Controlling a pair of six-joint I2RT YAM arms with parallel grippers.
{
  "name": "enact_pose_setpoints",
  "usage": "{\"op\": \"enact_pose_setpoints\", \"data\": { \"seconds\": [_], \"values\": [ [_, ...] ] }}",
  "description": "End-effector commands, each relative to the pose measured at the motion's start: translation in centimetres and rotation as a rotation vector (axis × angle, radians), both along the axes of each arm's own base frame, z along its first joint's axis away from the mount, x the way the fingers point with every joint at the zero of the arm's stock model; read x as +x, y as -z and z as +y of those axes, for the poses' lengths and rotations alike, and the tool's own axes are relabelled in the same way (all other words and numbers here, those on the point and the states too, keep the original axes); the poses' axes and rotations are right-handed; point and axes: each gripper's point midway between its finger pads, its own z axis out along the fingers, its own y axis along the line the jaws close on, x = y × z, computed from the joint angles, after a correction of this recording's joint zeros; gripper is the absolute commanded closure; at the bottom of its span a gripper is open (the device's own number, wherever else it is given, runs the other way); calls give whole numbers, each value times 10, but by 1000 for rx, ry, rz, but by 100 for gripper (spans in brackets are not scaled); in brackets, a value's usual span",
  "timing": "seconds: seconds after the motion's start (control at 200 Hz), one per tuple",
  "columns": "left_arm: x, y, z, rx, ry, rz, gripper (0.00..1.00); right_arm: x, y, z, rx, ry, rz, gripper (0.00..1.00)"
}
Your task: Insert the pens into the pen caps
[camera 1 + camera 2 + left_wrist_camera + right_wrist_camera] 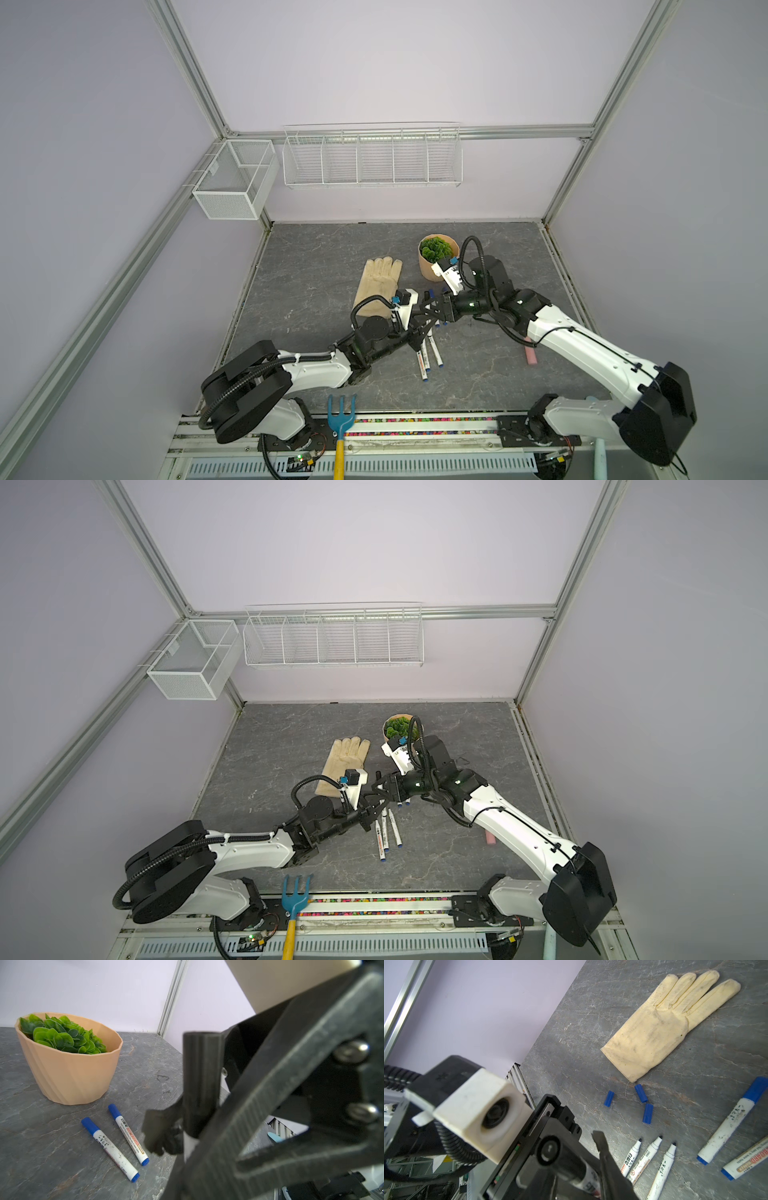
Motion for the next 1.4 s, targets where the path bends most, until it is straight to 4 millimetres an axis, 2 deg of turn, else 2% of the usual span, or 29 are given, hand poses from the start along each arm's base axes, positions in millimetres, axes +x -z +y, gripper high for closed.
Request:
{"op": "enact_pose_setpoints", "data": {
  "seconds": [0.0, 0.115, 0.215, 0.22, 0.235, 0.24, 0.27, 0.28, 0.425, 0.625, 0.775, 0.94, 1.09, 1.179, 1.229, 1.394],
  "values": [
    [8, -31, -8, -103, -17, -21, 100, 2, 0, -5, -3, 23, -17, 73],
    [12, -26, -13, -80, -20, -7, 100, 8, 0, -5, -5, 48, -27, 83],
    [16, -13, -11, -39, -49, 29, 79, 17, 0, -9, -13, 91, -30, 87],
    [16, -12, -11, -36, -49, 31, 75, 17, 1, -10, -15, 93, -30, 87],
    [16, -10, -11, -30, -49, 34, 43, 19, 1, -11, -17, 103, -31, 87],
    [16, -10, -11, -28, -49, 36, 36, 19, 1, -11, -19, 106, -30, 88],
    [16, -6, -11, -11, -49, 44, 6, 23, 3, -15, -28, 127, -28, 89],
    [16, -3, -10, -2, -50, 50, 1, 24, 4, -16, -33, 137, -28, 89],
    [20, 23, -3, 161, -95, 125, 1, 48, 21, -48, -122, 306, -9, 91],
    [36, 61, 52, 431, -344, 198, 1, 76, 70, -112, -279, 586, 114, 90],
    [31, 86, 81, 582, -411, 258, 1, 87, 113, -134, -368, 660, 203, 88],
    [34, 101, 117, 600, -602, 356, 1, 105, 154, -133, -368, 656, 303, 88],
    [36, 105, 128, 586, -673, 380, 1, 123, 180, -130, -402, 654, 347, 87],
    [37, 105, 130, 594, -685, 382, 1, 131, 185, -121, -373, 627, 364, 83],
    [37, 105, 131, 596, -691, 384, 1, 134, 182, -115, -346, 613, 365, 77],
    [40, 105, 131, 606, -705, 377, 1, 132, 161, -115, -302, 621, 320, 59]
  ]
}}
